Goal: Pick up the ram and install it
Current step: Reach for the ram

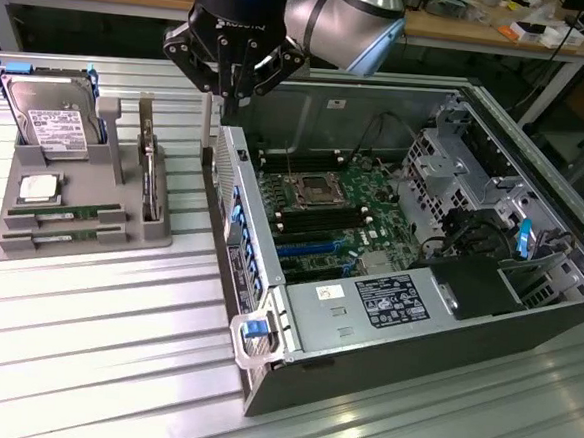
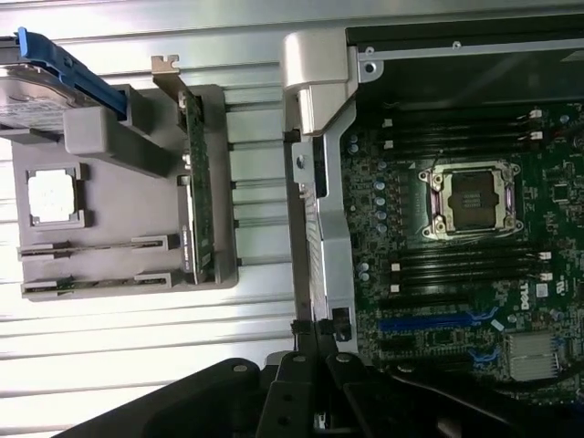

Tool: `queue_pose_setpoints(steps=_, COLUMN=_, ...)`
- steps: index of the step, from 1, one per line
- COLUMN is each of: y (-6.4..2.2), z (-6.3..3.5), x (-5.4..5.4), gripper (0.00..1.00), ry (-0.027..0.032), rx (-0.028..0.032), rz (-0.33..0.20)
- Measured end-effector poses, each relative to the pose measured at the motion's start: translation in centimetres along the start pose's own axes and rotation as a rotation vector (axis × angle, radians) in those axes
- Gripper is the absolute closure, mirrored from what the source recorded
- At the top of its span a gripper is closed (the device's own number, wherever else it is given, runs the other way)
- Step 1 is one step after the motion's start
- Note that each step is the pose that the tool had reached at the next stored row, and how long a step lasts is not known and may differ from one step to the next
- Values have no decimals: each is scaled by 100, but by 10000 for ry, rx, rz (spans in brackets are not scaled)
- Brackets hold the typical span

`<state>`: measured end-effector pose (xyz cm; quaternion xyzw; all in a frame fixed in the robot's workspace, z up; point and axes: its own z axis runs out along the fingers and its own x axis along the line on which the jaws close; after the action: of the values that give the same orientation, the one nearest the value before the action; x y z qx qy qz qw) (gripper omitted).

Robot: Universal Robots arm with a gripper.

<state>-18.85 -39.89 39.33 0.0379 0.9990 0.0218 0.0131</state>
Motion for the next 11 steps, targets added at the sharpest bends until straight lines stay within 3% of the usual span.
queue_pose_setpoints(steps=4, y=-5, z=-2, x=60, gripper=89, ry=0, rx=0, rz=0)
queue_pose_setpoints(steps=11, y=-21, z=-8, x=274, gripper=89, ry=0, rx=0, rz=-1)
